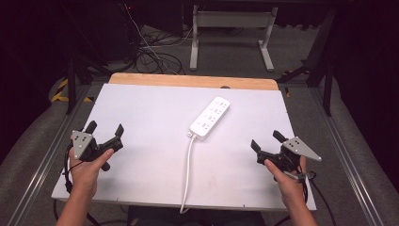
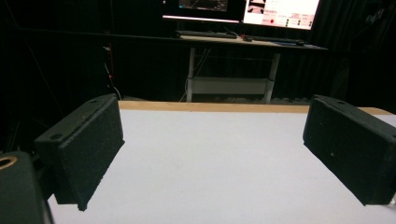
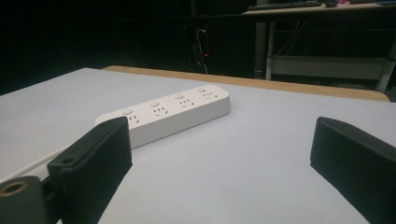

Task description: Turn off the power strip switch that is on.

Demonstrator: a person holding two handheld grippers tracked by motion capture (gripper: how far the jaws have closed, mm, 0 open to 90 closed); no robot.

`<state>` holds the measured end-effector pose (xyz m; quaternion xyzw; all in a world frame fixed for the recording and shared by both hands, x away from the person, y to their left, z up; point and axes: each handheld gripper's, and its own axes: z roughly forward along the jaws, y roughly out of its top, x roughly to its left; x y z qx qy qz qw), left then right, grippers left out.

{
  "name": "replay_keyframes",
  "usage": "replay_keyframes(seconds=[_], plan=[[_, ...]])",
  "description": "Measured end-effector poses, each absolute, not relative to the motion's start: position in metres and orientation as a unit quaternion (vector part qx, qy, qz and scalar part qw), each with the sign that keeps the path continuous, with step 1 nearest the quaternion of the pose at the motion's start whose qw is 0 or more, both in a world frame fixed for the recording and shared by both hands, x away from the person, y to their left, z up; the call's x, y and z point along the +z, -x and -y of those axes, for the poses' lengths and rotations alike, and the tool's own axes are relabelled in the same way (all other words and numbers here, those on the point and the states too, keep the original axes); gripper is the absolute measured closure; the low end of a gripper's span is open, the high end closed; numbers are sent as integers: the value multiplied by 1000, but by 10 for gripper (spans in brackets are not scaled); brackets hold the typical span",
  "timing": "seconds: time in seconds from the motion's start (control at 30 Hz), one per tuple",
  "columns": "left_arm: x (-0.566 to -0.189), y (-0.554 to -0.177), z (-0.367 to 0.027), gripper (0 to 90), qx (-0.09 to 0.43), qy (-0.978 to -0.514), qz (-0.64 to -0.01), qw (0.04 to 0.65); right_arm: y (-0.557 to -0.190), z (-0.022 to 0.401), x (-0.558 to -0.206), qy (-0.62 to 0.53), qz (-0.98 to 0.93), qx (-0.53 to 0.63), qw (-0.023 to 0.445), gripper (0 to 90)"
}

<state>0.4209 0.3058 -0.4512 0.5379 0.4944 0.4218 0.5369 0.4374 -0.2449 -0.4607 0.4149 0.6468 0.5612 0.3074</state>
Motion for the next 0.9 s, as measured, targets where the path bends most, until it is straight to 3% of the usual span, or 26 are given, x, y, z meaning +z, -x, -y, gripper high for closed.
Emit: replay_keyframes(seconds=[0.43,0.63,0.8,0.9], plan=[[-451,-423,-305,57,421,-540,-492,537,-437,245,-461,-413,-651,558,307,58],[-451,-423,-304,58,420,-543,-491,536,-436,244,-461,-409,-656,556,306,124],[-451,-424,-304,59,419,-543,-491,537,-434,242,-461,-398,-677,552,280,426],[-451,-425,-303,60,419,-544,-491,536,-433,240,-460,-394,-691,551,254,661]])
